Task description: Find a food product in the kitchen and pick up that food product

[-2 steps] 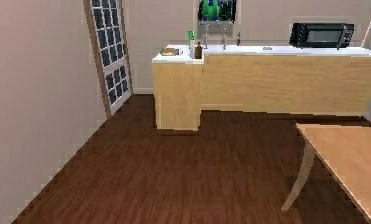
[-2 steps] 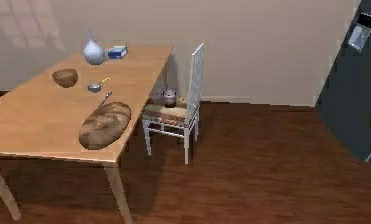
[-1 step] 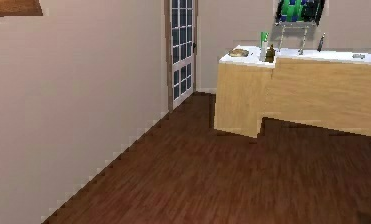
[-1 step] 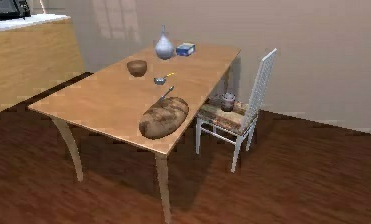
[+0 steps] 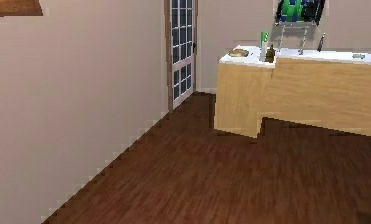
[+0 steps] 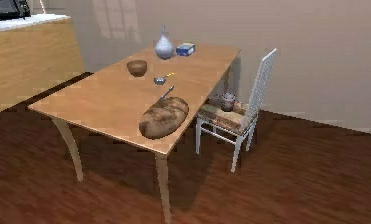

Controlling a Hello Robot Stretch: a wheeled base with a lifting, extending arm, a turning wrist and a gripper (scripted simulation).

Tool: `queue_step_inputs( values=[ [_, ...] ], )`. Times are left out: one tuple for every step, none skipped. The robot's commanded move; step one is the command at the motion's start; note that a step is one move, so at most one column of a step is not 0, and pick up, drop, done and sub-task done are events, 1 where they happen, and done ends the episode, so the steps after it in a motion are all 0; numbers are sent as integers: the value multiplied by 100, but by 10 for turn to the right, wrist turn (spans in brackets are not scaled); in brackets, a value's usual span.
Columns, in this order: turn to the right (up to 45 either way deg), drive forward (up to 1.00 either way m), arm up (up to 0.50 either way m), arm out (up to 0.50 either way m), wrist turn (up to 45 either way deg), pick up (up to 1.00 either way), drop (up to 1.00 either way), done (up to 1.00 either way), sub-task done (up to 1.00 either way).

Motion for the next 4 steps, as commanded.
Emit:
queue_step_inputs(
  values=[
    [0, 0, 38, 0, 0, 0, 0, 0, 0],
    [0, 0, 0, 44, 0, 0, 0, 0, 0],
    [0, 0, 0, 0, 450, 0, 0, 0, 0],
    [0, 0, 0, 0, 450, 0, 0, 0, 0]
  ],
)
